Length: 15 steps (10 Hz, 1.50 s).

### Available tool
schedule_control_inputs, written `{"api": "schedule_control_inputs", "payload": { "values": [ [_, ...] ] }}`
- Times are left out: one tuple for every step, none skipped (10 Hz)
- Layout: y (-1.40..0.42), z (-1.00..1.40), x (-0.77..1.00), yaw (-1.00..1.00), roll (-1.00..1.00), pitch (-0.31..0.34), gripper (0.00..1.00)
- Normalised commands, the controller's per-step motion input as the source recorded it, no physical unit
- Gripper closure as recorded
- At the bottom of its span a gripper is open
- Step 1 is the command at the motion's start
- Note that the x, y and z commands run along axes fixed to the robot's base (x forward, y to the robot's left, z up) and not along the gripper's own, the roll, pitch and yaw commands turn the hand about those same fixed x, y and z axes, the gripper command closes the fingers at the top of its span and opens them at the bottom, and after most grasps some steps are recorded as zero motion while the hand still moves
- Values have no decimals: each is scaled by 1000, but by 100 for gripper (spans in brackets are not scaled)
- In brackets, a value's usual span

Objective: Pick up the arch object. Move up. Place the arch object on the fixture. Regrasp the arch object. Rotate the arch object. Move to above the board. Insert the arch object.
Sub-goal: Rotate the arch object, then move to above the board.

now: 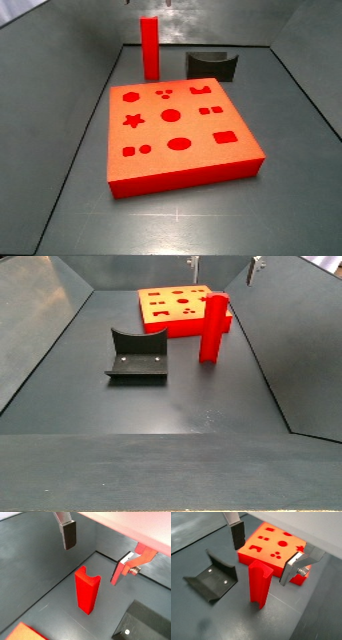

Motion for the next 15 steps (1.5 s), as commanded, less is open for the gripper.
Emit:
{"api": "schedule_control_inputs", "payload": {
  "values": [
    [9,-19,42,383,-8,47,0],
    [9,-19,42,281,-8,47,0],
    [0,-1000,0,152,-8,46,0],
    [1,-1000,5,84,-7,39,0],
    [4,-1000,23,44,0,-5,0],
    [5,-908,17,37,5,-25,0],
    [5,-692,8,35,11,-45,0],
    [5,-582,4,35,14,-51,0],
    [7,-307,9,33,19,-57,0],
    [7,-201,12,32,20,-55,0],
    [0,0,0,31,22,-43,100],
    [-76,1000,-361,-104,142,272,100],
    [-75,1000,-361,-103,143,268,100],
    [-68,1000,-327,-76,141,176,100],
    [-64,1000,-302,-47,128,127,100]
  ]
}}
